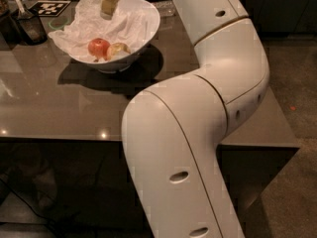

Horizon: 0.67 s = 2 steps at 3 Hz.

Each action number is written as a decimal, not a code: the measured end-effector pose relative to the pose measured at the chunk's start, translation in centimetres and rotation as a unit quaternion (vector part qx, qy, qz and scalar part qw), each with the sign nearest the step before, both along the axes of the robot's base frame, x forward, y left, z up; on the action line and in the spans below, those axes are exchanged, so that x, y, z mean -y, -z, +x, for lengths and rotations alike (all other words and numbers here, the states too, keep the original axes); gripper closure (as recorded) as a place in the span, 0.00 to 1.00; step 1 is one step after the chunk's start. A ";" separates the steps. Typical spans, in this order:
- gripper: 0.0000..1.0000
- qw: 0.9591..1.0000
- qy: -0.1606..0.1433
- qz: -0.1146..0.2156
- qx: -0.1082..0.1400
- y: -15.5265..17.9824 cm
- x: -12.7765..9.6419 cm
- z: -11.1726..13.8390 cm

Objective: Pick apple from white bowl

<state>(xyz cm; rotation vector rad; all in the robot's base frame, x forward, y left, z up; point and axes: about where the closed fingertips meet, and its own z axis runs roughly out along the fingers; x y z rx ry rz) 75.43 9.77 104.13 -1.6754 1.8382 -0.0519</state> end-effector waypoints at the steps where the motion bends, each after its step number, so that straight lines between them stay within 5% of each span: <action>1: 0.00 1.000 0.000 0.000 0.000 0.0 0.0 0.0; 2: 0.04 1.000 0.000 0.000 0.000 0.0 0.0 0.0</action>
Offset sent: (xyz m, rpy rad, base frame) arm 0.0000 0.0000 0.0000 0.0000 0.0000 0.0000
